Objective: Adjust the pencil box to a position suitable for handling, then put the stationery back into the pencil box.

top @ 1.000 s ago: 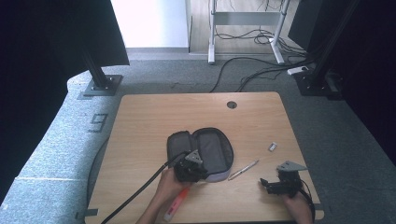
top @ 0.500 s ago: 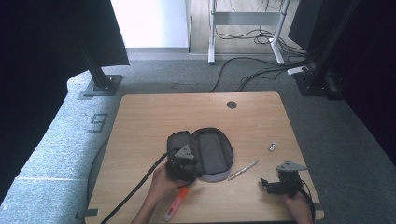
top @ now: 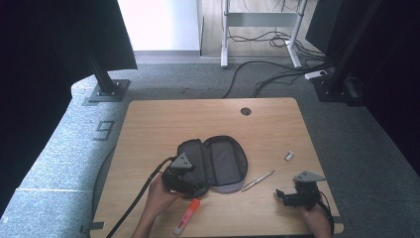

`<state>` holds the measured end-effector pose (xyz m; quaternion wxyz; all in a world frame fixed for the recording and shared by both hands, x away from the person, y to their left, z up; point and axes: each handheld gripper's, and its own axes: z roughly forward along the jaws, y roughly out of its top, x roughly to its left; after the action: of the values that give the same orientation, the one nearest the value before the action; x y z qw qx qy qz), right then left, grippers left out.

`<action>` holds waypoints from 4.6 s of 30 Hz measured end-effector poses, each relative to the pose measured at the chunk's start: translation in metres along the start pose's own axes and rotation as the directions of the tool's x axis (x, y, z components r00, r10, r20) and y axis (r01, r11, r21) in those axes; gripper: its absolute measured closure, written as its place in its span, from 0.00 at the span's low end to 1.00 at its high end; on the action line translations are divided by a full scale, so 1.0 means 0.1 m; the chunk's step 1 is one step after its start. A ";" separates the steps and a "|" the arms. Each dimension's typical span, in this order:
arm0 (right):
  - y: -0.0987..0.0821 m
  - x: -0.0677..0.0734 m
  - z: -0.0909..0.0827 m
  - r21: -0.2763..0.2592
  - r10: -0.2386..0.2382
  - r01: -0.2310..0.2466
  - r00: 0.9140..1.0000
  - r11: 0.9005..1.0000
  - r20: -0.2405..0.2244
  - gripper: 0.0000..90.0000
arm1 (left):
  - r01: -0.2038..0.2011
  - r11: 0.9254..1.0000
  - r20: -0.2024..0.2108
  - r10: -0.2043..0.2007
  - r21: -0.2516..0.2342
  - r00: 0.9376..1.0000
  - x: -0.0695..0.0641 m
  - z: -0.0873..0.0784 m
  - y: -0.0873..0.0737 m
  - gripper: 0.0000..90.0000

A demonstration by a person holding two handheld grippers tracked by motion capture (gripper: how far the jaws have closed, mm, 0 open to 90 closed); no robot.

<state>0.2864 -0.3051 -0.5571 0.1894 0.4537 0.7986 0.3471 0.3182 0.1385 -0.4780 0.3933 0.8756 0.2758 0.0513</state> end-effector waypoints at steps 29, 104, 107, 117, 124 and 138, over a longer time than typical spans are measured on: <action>0.00 0.00 0.00 -0.001 0.001 -0.001 1.000 1.000 0.001 0.04 | 0.127 0.988 -0.141 -0.138 -0.084 0.980 0.23 -0.48 -0.55 0.11; 0.01 -0.03 -0.03 0.012 0.012 -0.012 1.000 1.000 0.018 0.06 | 0.218 0.976 -0.365 -0.196 0.022 0.910 0.50 -0.29 -1.17 0.00; 0.03 -0.05 -0.06 -0.001 0.020 -0.020 1.000 1.000 0.015 0.06 | 0.218 0.976 -0.365 -0.196 0.022 0.910 0.50 -0.29 -1.17 0.00; 0.08 -0.07 -0.09 0.005 0.007 -0.007 1.000 1.000 0.007 0.08 | 0.219 0.976 -0.365 -0.196 0.022 0.910 0.50 -0.29 -1.17 0.00; 0.19 -0.11 -0.15 -0.025 0.001 -0.002 1.000 1.000 -0.009 0.09 | 0.221 0.975 -0.366 -0.198 0.021 0.909 0.50 -0.28 -1.16 0.00; 0.33 -0.20 -0.17 -0.038 0.000 0.000 1.000 0.999 -0.009 0.14 | 0.220 0.975 -0.366 -0.197 0.021 0.910 0.50 -0.29 -1.17 0.00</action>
<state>0.3061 -0.3174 -0.5220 0.1943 0.4486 0.7927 0.3642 0.2997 0.2461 -0.5483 0.3117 0.8284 0.4368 0.1606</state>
